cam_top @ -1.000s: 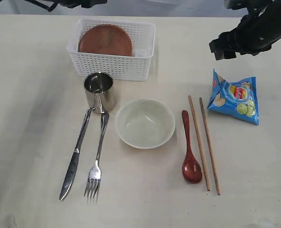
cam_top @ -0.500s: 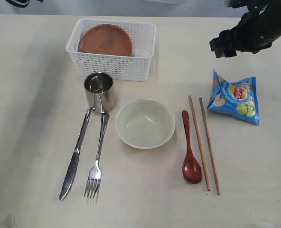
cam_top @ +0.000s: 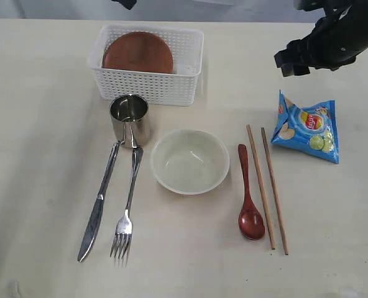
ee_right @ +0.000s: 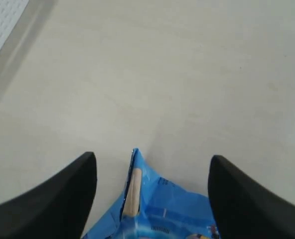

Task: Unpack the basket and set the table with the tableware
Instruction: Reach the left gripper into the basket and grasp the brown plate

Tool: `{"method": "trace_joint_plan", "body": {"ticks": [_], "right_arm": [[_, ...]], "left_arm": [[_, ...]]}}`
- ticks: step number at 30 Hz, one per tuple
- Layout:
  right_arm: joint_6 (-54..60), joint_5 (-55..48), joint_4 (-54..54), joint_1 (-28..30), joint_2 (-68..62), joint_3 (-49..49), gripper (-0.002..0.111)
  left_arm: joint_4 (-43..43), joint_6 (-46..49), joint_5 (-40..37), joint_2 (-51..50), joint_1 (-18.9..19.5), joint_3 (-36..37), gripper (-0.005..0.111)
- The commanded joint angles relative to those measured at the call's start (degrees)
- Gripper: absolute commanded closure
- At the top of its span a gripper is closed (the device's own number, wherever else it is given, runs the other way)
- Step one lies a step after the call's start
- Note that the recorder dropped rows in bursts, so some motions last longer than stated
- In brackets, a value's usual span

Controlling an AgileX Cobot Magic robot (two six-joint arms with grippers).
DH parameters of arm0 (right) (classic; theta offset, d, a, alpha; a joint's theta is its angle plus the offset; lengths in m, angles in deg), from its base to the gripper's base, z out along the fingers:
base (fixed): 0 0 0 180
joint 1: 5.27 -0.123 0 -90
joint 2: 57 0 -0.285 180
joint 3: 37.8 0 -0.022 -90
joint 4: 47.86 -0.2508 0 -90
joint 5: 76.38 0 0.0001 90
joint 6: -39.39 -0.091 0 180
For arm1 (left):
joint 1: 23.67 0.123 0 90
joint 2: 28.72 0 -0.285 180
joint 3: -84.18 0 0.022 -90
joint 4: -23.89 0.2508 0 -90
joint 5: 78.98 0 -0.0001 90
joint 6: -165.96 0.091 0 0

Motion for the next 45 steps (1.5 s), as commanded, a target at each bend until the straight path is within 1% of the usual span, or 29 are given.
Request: {"method": "trace_joint_plan", "body": {"ticks": [1,5,9,14,19,28,45], "right_arm": [[0.1,-0.5,-0.4,0.3,0.6,0.2,0.047],[0.1,-0.5,-0.4,0.3,0.6,0.2,0.047],[0.1,-0.3,-0.4,0.3,0.6,0.2,0.047],[0.1,-0.3,-0.7,0.3,0.6,0.2,0.047],[0.1,0.1,-0.7,0.3,0.6,0.2,0.047],[0.1,0.3,-0.7,0.3,0.6,0.2,0.047],[0.1,0.6,-0.7,0.3,0.6,0.2,0.047]], "left_arm": [[0.8,0.0,-6.7,-5.8,0.2,-6.6,0.048],[2.0,0.0,-7.1,-9.2,0.2,-8.8,0.048],[2.7,0.0,-7.1,-11.0,0.2,-8.9,0.048],[5.0,0.0,-4.6,-12.2,0.2,-8.9,0.048],[5.0,-0.4,-2.2,-13.3,0.2,-8.9,0.048],[7.3,-1.2,-1.1,-15.8,0.2,-8.9,0.048],[7.1,-1.5,-1.1,-17.2,0.2,-8.9,0.049]]}}
